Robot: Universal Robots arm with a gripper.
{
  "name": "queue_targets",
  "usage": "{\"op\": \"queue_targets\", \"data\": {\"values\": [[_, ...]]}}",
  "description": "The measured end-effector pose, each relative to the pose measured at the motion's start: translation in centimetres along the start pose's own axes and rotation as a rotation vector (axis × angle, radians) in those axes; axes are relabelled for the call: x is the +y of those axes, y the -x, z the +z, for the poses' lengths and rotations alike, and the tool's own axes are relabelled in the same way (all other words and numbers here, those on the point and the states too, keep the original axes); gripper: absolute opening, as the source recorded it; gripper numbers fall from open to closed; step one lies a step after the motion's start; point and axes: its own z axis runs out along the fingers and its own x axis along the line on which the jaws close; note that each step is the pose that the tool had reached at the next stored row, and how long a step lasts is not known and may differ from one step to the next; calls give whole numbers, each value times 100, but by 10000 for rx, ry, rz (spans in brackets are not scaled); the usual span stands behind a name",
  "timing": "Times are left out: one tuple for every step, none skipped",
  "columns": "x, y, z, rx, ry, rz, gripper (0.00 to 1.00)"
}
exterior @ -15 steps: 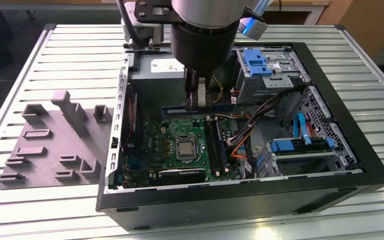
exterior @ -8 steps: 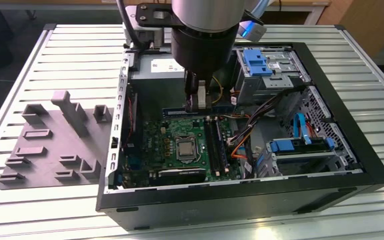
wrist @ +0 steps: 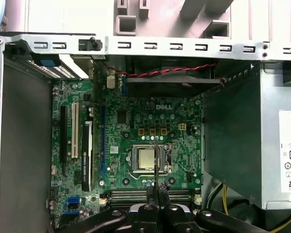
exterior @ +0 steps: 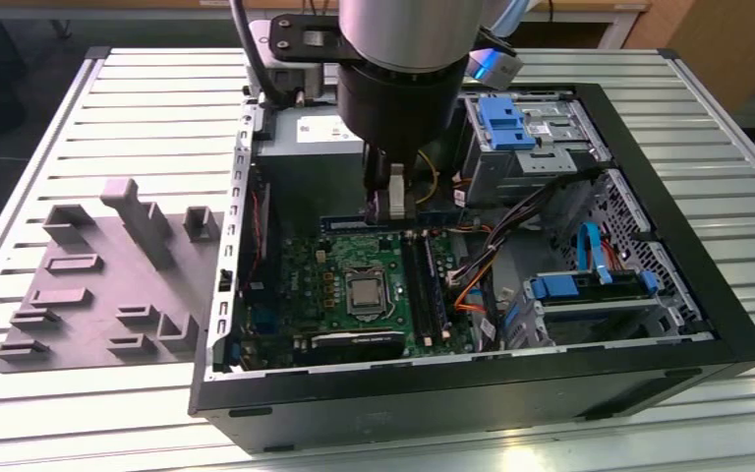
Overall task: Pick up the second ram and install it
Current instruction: 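Pick up the second ram and move it above second insertion slot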
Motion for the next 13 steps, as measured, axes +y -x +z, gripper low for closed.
{"op": "queue_targets", "data": {"values": [[-1, 0, 7, 0, 0, 0, 11], [-2, -1, 15, -1, 0, -1, 11], [-3, -1, 22, -1, 0, 0, 11], [-3, -2, 29, 0, 0, 0, 11], [-4, -2, 36, 0, 0, 0, 11], [-5, -3, 44, 0, 0, 0, 11], [-5, -3, 51, 0, 0, 0, 11], [-5, -3, 57, 0, 0, 0, 11], [-6, -4, 61, 1, 0, -1, 11], [-6, -4, 64, 1, 1, 0, 11], [-6, -4, 67, 1, 1, 0, 11], [-6, -5, 69, 1, 1, 0, 11], [-6, -5, 71, 1, 1, 0, 11]]}}
